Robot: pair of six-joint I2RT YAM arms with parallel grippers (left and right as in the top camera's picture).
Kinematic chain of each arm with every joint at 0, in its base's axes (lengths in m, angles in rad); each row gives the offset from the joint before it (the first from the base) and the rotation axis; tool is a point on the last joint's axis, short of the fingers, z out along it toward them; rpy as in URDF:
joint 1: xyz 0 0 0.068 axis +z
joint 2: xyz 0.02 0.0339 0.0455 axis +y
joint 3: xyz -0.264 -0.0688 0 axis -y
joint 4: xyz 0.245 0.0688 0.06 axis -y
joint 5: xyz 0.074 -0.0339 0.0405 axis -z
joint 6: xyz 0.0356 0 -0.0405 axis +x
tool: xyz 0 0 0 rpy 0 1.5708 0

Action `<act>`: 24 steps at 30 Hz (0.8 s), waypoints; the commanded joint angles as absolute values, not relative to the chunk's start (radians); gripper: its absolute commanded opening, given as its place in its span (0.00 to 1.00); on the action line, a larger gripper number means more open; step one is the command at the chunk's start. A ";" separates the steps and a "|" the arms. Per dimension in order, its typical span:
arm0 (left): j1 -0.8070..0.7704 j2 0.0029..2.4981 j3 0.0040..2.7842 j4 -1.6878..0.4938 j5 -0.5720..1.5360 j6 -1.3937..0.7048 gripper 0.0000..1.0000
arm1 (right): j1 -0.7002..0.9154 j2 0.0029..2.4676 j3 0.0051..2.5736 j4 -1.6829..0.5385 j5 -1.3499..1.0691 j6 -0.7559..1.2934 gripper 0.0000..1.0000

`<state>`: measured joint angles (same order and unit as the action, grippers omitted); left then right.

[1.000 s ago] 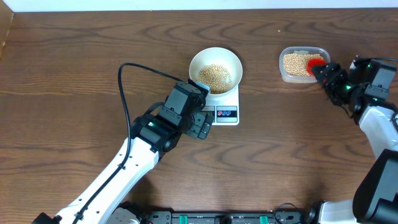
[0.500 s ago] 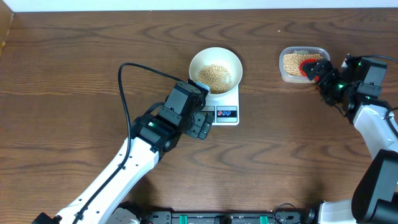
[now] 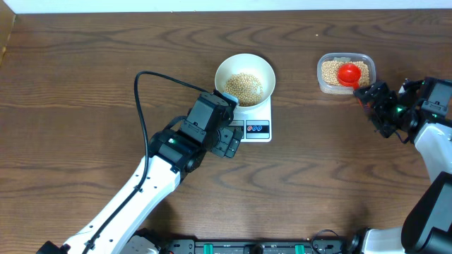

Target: Scoop item into bowl and weigh 50g on scale

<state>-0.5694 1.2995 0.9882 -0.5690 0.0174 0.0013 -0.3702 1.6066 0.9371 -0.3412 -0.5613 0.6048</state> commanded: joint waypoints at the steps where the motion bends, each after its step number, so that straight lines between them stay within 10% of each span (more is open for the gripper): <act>1: -0.566 1.291 0.986 -0.568 0.015 0.015 0.92 | -0.374 1.551 0.935 -0.360 -0.606 0.533 0.99; 24: -0.566 1.291 0.986 -0.568 0.015 0.014 0.92 | -0.373 0.900 0.935 -0.884 -0.550 0.103 0.99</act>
<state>-0.5694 1.2995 0.9882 -0.5686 0.0174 0.0013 -0.3702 0.9226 0.9348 -0.8700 -0.6247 0.1349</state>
